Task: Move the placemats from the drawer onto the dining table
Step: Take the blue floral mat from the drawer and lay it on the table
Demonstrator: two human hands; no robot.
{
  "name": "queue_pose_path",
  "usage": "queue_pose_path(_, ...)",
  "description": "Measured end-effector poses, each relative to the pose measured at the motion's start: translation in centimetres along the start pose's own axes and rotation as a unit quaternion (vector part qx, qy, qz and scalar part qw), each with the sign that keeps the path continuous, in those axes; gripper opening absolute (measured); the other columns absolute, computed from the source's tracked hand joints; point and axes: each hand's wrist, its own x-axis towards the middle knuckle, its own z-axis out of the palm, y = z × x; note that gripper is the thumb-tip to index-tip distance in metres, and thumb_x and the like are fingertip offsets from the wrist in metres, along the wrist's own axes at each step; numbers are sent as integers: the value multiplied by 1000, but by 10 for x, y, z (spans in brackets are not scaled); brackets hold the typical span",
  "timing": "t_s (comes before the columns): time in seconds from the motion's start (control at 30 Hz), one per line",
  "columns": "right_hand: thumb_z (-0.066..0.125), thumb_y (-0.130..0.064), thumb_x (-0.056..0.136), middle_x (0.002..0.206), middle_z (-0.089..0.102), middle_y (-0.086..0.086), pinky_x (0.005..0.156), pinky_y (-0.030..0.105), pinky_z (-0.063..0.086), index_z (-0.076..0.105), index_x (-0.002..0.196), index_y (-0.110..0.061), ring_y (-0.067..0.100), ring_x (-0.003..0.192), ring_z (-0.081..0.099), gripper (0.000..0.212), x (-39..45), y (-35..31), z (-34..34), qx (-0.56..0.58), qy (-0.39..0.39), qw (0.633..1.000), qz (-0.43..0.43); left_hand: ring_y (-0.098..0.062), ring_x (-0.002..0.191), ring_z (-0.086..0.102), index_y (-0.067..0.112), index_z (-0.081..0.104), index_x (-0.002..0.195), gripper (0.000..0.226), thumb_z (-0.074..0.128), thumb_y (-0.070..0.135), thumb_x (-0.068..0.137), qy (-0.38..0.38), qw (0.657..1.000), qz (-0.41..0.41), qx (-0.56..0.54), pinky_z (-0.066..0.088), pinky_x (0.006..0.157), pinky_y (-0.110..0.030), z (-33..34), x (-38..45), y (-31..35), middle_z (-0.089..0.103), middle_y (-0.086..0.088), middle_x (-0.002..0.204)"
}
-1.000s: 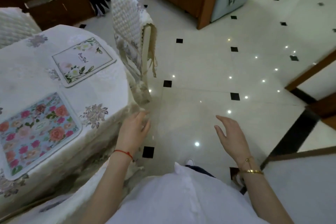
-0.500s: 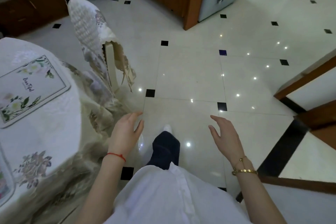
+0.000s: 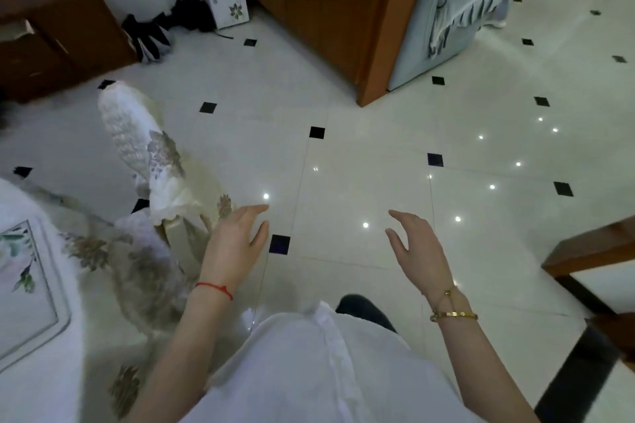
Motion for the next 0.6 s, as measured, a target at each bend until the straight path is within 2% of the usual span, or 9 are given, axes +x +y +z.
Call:
queue_pose_path(0.2,54,-24,96,128,57,4,100,20,30,52,132,-15,20,121,49,37,134,10,14,0,-28,1000,0,-20,99,62,17,57,126,34,52,26,94,2,999,-32,10,51,87,-32,6,121,-18,64,-4,117)
queue_pose_path(0.33,52,-25,96,128,57,4,100,19,29,52,132,-14,20,121,48,37,239,14,31,-4,-52,998,-21,-21,107,61,16,59,123,35,48,32,94,22,998,-58,8,50,93,-35,19,199,-40,65,-3,118)
queue_pose_path(0.47,54,-23,95,126,59,6,100,18,28,54,130,-13,22,120,49,37,372,-2,34,-12,-72,995,-66,-22,108,61,15,61,121,30,55,23,93,70,992,-105,9,48,92,-34,12,296,-50,66,-4,117)
queue_pose_path(0.6,56,-21,94,123,61,6,97,15,27,55,128,-12,23,117,51,35,512,-46,34,-38,-89,984,-148,-25,103,63,12,62,119,29,57,20,92,125,981,-149,3,51,86,-36,-11,387,-61,67,-7,113)
